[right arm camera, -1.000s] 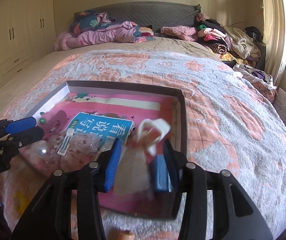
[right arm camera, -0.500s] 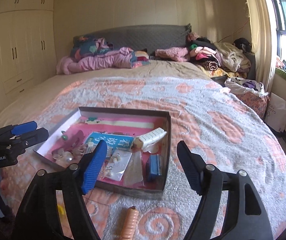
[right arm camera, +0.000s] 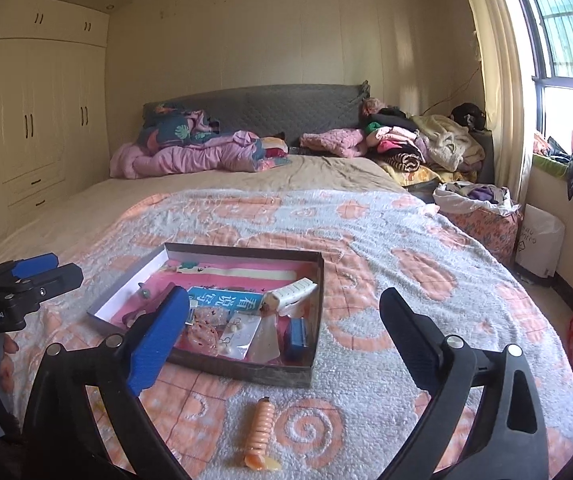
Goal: Organize jewelry
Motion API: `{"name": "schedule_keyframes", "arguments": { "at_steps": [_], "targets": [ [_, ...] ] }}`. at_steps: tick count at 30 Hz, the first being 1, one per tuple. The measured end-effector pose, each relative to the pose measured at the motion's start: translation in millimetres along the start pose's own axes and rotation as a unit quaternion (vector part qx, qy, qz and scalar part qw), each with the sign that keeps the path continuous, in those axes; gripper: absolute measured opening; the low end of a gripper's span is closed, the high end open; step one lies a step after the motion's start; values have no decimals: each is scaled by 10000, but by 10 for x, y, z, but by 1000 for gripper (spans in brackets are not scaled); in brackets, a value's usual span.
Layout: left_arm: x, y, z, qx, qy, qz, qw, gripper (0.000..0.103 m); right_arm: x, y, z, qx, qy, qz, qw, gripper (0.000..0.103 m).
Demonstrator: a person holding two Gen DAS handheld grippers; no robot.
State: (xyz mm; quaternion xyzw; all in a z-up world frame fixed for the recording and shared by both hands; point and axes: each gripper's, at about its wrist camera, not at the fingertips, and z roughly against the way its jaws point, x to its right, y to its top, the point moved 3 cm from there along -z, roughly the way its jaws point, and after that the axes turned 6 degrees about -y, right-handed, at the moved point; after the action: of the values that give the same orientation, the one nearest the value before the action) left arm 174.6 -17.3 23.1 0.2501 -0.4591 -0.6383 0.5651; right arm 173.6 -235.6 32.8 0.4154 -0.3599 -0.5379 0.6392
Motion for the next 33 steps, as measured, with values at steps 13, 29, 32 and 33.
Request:
{"name": "schedule_keyframes", "arguments": {
  "at_steps": [13, 29, 32, 33],
  "targets": [
    [-28, -220, 287, -12, 94, 115, 9999, 92, -50, -105, 304, 96, -9, 62, 9999, 93],
    [-74, -501, 447, -162, 205, 60, 9996, 92, -285, -407, 478, 10, 69, 450, 9990, 93],
    [-78, -575, 467, -222, 190, 100, 9995, 92, -322, -473, 481, -34, 105, 478, 9988, 93],
    [-80, -592, 462, -251, 183, 108, 9995, 92, -331, -492, 480, -53, 115, 479, 9988, 93]
  ]
}}
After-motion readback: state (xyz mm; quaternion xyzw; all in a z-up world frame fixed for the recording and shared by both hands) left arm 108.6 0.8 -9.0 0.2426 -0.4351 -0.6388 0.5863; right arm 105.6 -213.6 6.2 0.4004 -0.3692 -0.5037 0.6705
